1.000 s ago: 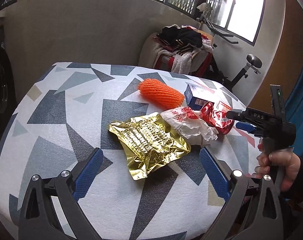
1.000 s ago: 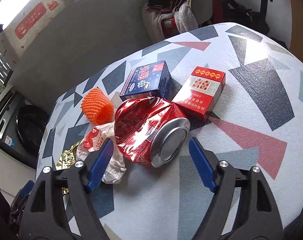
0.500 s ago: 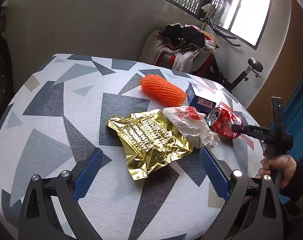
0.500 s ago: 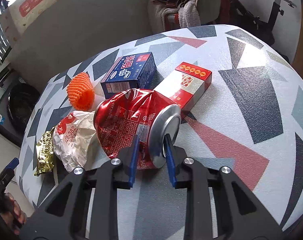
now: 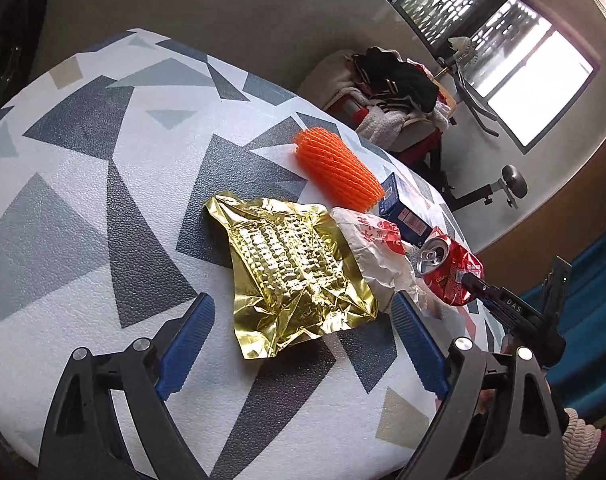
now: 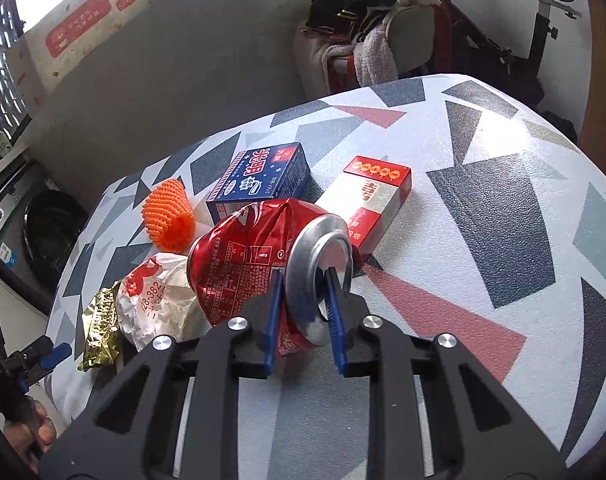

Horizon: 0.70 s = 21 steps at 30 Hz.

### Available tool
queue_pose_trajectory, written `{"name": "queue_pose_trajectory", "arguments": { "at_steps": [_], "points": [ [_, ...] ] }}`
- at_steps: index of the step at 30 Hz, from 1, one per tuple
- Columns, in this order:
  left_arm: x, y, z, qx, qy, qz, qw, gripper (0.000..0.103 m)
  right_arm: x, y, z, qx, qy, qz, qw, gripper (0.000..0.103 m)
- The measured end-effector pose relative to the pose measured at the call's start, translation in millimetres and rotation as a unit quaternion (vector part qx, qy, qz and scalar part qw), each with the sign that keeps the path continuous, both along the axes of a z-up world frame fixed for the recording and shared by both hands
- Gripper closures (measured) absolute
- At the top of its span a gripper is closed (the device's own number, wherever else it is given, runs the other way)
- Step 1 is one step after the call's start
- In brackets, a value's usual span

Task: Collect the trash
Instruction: 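Grasp the red crushed can with the right tool while the left tool grasps the gold foil wrapper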

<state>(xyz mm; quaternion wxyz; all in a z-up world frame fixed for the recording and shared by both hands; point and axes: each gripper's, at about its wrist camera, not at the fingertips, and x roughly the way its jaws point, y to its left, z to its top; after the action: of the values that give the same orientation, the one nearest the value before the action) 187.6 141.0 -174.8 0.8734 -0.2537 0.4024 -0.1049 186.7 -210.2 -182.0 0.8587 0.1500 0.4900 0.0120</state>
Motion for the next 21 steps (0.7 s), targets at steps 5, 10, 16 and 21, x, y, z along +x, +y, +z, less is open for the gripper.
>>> {"name": "queue_pose_trajectory", "arguments": {
  "at_steps": [5, 10, 16, 21],
  "points": [
    [18.7, -5.9, -6.2, 0.039, 0.014, 0.022, 0.9989, 0.016, -6.9, 2.9, 12.9, 0.002, -0.021, 0.023, 1.0, 0.079],
    [34.1, -4.4, -19.8, 0.05, 0.047, 0.05, 0.9964, 0.021, -14.8, 7.2, 23.3, -0.006, -0.037, 0.045, 0.998, 0.079],
    [42.3, -16.0, -20.2, 0.089, 0.05, 0.049, 0.9935, 0.027, -23.1, 12.9, 30.5, -0.019, -0.05, 0.076, 0.996, 0.079],
    [45.3, -21.1, -20.2, 0.116, 0.05, 0.035, 0.9914, 0.059, -29.1, 11.1, 34.1, -0.017, -0.052, 0.079, 0.995, 0.079]
  ]
}}
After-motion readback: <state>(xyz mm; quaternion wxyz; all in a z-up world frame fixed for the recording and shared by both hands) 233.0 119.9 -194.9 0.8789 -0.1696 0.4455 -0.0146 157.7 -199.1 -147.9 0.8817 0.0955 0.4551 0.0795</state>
